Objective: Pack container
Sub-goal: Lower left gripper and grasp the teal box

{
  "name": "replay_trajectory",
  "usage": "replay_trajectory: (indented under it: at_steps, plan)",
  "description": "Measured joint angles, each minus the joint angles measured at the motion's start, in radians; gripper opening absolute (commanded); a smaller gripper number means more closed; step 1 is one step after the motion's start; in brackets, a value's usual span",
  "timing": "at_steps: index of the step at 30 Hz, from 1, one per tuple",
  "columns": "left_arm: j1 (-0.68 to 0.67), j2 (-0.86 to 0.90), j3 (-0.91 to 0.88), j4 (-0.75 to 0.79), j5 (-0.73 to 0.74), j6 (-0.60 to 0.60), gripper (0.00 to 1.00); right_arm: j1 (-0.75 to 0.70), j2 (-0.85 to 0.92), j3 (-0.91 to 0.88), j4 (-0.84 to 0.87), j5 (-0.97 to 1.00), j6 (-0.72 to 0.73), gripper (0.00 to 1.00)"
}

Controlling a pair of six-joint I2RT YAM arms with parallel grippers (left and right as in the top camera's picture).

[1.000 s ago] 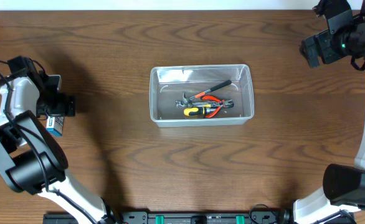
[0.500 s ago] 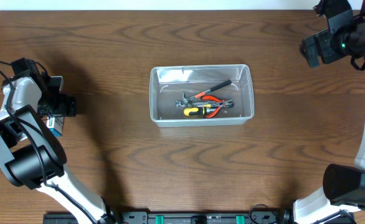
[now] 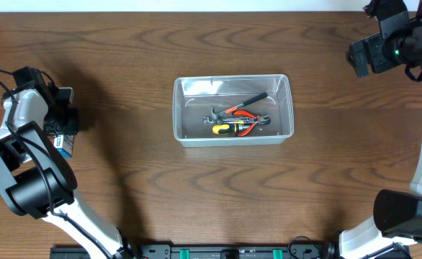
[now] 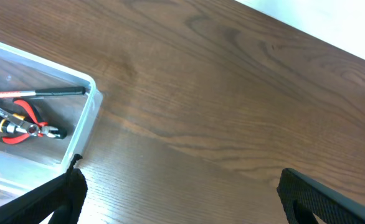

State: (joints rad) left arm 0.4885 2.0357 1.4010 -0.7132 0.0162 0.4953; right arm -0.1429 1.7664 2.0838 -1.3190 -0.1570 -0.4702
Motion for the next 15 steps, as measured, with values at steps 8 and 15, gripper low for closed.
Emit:
replay_trajectory:
  at_steps: [8, 15]
  plan:
    - [0.0, 0.0, 0.0, 0.0, 0.002, -0.002, 0.11, 0.0, 0.0, 0.0, 0.0, 0.0, 0.003, 0.99]
    - [0.0, 0.0, 0.0, -0.001, 0.003, 0.002, 0.06, 0.0, 0.0, 0.0, -0.002, 0.0, 0.003, 0.99]
